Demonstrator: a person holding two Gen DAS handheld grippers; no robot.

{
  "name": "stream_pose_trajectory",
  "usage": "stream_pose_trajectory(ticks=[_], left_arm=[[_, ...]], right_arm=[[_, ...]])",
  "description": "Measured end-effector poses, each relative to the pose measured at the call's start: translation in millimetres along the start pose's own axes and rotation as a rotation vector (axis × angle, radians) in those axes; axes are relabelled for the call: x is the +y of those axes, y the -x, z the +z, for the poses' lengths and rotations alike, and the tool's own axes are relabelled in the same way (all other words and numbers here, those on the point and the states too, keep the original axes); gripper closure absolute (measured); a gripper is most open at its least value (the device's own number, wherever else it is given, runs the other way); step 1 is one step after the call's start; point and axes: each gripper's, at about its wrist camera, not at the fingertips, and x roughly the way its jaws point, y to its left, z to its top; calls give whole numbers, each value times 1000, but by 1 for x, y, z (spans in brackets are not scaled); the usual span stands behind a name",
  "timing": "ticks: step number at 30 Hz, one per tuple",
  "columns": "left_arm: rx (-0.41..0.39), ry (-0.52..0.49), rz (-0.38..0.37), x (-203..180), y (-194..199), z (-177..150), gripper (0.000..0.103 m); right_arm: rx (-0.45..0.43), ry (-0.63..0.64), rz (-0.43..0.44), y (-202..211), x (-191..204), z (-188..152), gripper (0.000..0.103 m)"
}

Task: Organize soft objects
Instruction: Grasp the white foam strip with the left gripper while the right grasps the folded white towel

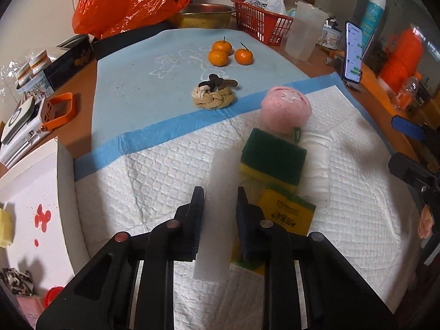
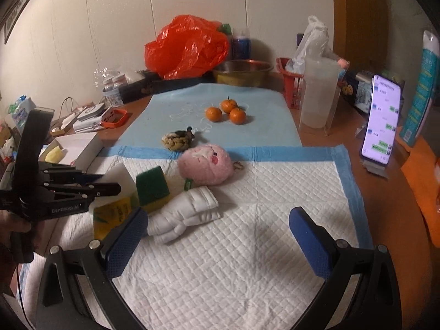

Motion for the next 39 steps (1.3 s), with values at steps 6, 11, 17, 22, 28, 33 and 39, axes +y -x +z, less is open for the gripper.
stream_pose_trajectory(ticks=[6, 11, 17, 22, 28, 33, 39], left_arm=[[-47, 101, 13, 19, 17, -6, 82], [-96, 178, 22, 25, 45, -17, 82], [-154, 254, 48, 18, 79, -28, 82], [-193, 286, 86, 4, 97, -34, 82], [-251, 333, 118, -19, 116, -35, 82], [-313, 357, 150, -38, 146, -38, 82], [-398, 335, 250, -49, 207, -32, 82]], right_arm=[[99, 56, -37, -36, 24, -3, 9], [180, 54, -6, -74, 25, -7, 17], [193, 90, 93, -87, 38, -6, 18], [206, 23, 193, -81, 25, -11, 51], [119, -74, 254, -48, 0, -8, 55], [-10, -76, 340, -1, -3, 12, 55], [-162, -83, 488, 54, 1, 48, 55]])
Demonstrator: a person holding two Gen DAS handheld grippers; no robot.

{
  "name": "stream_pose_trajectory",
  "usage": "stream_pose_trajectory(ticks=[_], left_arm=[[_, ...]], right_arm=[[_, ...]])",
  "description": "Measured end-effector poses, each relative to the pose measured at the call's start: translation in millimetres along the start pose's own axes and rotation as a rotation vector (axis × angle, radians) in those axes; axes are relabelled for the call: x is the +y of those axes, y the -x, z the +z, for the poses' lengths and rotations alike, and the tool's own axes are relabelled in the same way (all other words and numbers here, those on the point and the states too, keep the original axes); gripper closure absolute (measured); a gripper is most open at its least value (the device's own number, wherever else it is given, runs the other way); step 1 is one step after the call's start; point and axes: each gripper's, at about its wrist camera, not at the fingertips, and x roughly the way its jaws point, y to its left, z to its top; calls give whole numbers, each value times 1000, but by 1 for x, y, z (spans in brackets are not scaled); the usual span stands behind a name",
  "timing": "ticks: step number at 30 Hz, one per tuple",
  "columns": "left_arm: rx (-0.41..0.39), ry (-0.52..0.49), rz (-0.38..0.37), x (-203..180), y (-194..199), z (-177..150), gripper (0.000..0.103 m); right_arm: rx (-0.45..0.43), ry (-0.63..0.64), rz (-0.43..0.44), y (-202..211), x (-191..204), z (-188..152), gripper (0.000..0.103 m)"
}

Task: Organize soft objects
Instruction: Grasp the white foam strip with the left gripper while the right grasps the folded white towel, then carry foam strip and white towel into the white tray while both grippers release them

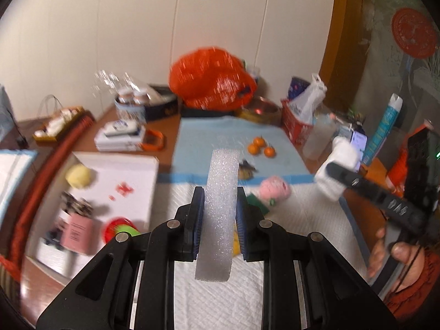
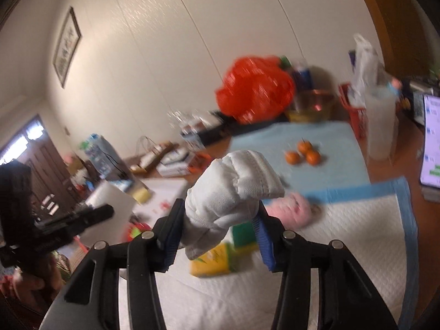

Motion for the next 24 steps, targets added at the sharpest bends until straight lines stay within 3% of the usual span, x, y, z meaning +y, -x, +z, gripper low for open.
stream_pose_trajectory(ticks=[5, 8, 12, 19, 24], left_arm=[[-127, 19, 14, 20, 54, 31, 82], [-179, 41, 13, 38, 76, 37, 82], [-164, 48, 19, 63, 78, 33, 82], [-139, 106, 36, 118, 78, 20, 82], [-127, 124, 69, 146, 77, 12, 82]], right_arm=[[-117, 47, 85, 30, 37, 48, 55], [-162, 65, 120, 42, 60, 60, 55], [-181, 60, 137, 35, 83, 54, 54], [-127, 18, 134, -5, 102, 43, 54], [-115, 17, 128, -12, 117, 39, 54]])
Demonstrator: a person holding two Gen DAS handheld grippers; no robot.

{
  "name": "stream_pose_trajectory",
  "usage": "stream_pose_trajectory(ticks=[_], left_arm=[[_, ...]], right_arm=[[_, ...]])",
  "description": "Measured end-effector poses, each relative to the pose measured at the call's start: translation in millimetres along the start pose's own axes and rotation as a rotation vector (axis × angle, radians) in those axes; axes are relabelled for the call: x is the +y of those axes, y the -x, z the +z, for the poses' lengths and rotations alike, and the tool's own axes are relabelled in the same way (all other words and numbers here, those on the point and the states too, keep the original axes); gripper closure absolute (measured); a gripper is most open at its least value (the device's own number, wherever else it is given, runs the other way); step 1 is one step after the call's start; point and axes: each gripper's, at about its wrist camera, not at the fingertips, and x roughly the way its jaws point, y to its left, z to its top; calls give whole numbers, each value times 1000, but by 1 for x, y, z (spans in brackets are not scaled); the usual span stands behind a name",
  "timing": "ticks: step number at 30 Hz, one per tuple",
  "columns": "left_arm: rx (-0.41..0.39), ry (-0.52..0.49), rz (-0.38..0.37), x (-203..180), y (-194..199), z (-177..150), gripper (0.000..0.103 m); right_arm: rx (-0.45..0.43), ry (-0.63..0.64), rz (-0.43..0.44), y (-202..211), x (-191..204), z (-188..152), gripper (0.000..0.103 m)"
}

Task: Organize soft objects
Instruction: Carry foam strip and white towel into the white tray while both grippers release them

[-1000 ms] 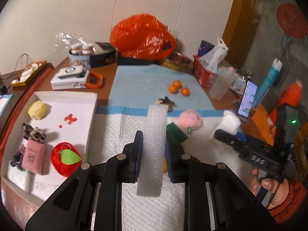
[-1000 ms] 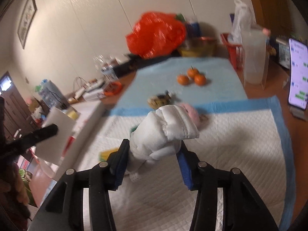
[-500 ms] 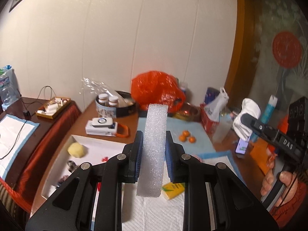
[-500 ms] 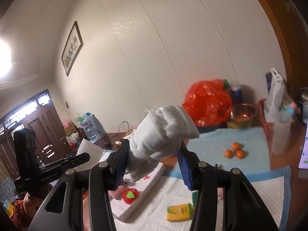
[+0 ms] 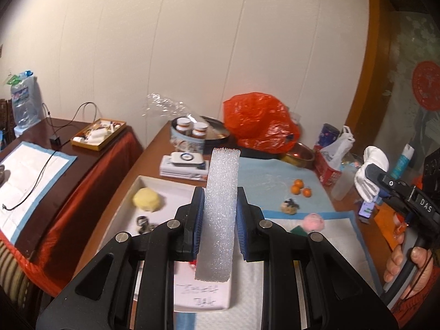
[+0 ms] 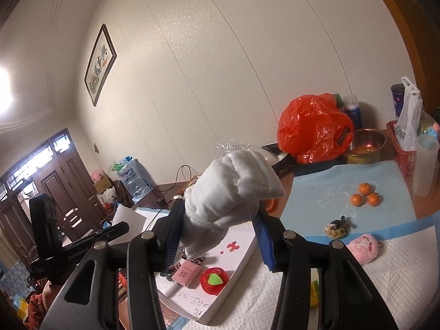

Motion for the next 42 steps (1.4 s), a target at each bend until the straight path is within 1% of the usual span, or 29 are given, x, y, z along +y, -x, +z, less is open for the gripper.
stream_pose_trajectory(ticks=[4, 14, 17, 18, 22, 24, 26, 28, 32, 34, 38, 40, 41, 42], left_arm=[[2, -19, 26, 14, -2, -3, 82], [33, -23, 54, 48, -22, -1, 82], [36, -68, 66, 52, -33, 11, 82], [30, -89, 70, 53, -37, 22, 82], [-18, -127, 73, 55, -43, 57, 82], [-25, -128, 73, 60, -48, 64, 82], [-20, -118, 62, 67, -53, 65, 82], [6, -107, 53, 76, -66, 57, 82], [76, -72, 53, 95, -95, 42, 82], [140, -52, 45, 103, -118, 29, 82], [247, -45, 70, 111, -157, -2, 82], [285, -26, 70, 115, -167, -12, 82], [300, -12, 56, 117, -171, -16, 81], [303, -1, 51, 120, -173, -19, 75]], right_arm=[[23, 3, 4, -15, 10, -5, 54], [87, 45, 19, -57, 38, -16, 54], [113, 91, 7, -79, 49, -14, 54], [117, 100, 7, -83, 52, -11, 54], [85, 146, 6, -97, 75, 9, 54], [69, 151, 19, -103, 88, 15, 54], [69, 162, 23, -111, 98, 12, 54], [92, 164, 18, -122, 101, 1, 53], [185, 122, -23, -153, 91, -27, 52], [228, 126, -55, -167, 86, -40, 52], [326, 158, -132, -200, 78, -71, 52], [360, 160, -155, -211, 74, -80, 44], [381, 161, -161, -217, 72, -85, 43], [400, 158, -162, -221, 70, -90, 38]])
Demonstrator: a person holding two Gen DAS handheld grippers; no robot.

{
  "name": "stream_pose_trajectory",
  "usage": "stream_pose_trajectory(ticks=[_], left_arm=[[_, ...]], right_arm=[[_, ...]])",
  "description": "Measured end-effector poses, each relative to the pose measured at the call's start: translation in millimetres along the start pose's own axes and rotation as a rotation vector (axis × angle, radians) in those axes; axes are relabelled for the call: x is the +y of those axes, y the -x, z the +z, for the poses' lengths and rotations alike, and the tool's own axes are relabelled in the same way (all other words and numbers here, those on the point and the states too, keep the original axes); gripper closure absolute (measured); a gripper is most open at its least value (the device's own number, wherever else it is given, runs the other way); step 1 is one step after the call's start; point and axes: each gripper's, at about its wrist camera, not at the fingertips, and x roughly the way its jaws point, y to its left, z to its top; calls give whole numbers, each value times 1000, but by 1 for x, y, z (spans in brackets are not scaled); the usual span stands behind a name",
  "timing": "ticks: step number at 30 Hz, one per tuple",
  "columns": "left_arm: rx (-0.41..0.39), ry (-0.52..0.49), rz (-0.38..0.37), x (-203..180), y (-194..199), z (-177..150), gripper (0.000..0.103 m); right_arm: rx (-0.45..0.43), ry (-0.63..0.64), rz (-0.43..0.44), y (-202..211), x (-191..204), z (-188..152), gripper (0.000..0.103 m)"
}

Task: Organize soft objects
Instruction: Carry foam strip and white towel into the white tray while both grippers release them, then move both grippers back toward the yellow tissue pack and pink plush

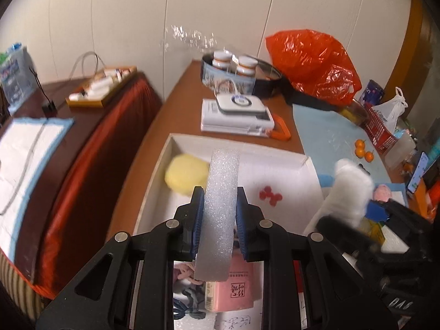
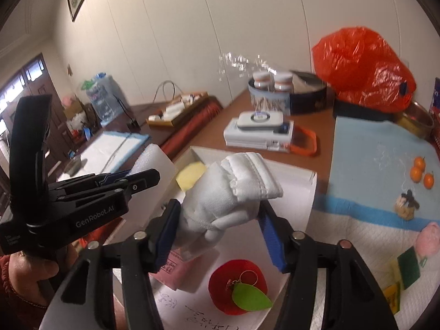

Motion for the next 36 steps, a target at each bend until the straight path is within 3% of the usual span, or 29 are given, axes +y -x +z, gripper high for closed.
stream_pose_trajectory(ticks=[1, 2, 3, 4, 11, 20, 30, 36], left_arm=[[-7, 9, 3, 2, 0, -1, 65], [-19, 19, 11, 5, 0, -2, 28], [-43, 32, 16, 7, 4, -2, 0], [-70, 45, 21, 10, 8, -3, 0], [-161, 135, 61, 24, 39, -3, 0], [-251, 155, 94, -1, 90, -21, 0], [-258, 149, 95, -31, 108, -40, 0], [-237, 59, 24, -77, 103, -40, 0]], right_arm=[[12, -2, 3, -4, -1, -3, 25], [8, -1, 2, -4, 1, -5, 18], [-5, 1, -6, -4, 2, -6, 10], [-24, 4, -15, -1, 3, -7, 0], [-102, 32, -54, 19, 14, -9, 0], [-207, -37, -29, 56, -3, -11, 0], [-241, -101, 2, 83, -18, -26, 0], [-300, -108, -29, 115, -42, -26, 0]])
